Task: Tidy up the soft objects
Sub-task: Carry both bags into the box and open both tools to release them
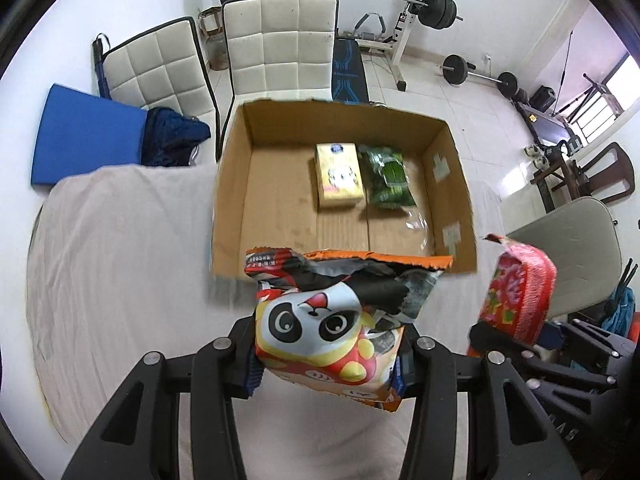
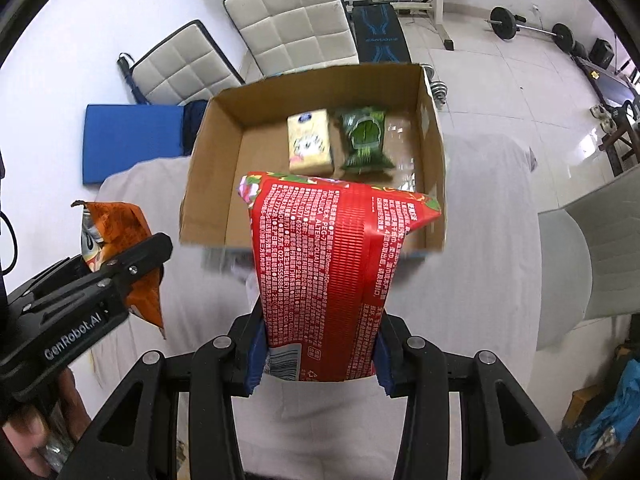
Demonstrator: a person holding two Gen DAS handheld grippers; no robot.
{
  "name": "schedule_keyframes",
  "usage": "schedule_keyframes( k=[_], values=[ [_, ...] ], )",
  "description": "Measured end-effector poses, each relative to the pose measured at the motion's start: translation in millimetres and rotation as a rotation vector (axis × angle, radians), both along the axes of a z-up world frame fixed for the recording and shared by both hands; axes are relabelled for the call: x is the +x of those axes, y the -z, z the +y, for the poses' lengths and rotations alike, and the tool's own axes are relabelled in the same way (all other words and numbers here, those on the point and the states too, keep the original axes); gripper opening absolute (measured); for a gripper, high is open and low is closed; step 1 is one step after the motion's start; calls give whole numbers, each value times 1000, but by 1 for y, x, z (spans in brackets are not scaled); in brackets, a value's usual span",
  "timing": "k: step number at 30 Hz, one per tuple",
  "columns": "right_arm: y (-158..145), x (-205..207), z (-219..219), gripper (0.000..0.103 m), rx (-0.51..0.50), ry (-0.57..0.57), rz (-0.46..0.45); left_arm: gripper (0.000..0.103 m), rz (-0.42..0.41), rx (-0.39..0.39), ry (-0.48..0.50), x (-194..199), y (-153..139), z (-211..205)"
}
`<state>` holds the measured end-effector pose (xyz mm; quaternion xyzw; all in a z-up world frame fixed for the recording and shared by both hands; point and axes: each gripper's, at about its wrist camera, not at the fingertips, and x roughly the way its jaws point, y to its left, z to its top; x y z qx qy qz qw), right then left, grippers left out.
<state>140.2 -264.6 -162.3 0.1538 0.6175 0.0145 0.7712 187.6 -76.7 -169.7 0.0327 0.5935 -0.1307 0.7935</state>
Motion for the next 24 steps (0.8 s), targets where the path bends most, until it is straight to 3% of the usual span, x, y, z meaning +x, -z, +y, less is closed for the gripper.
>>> schedule_keyframes(
  k=[5, 12, 17, 24],
  values=[
    [23, 49, -12, 46, -31, 15, 48, 44, 80, 19, 27, 63, 19, -6],
    [89, 107, -21, 46, -50, 32, 171, 44, 178, 59, 10, 133, 65, -11],
    [137, 132, -20, 46, -71, 20, 260, 44, 266, 81, 1, 176, 107, -16],
    [176, 142, -14, 46, -107, -20, 327, 44, 329, 154, 9, 215, 155, -26]
  ],
)
